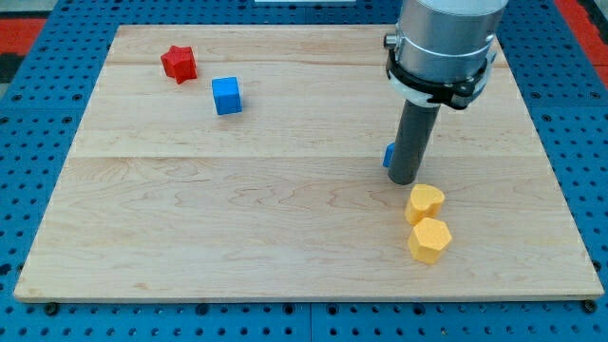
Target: Push the blue triangle to the center
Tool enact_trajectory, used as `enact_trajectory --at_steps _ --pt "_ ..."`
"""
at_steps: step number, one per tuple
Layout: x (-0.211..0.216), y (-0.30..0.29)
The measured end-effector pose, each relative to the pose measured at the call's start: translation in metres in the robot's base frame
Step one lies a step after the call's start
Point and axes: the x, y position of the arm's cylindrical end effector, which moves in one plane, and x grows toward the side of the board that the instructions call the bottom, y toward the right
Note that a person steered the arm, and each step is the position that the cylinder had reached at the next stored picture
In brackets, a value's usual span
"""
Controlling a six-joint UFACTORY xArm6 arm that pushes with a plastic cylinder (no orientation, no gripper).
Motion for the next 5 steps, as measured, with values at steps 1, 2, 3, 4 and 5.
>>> enact_trajectory --at_steps 1,2,3,4,5 --pt "-0.002 0.036" --pt "-0.003 0.059" --pt "-0.015 0.042" --pt "-0.021 0.007" --pt "-0.033 -0.018"
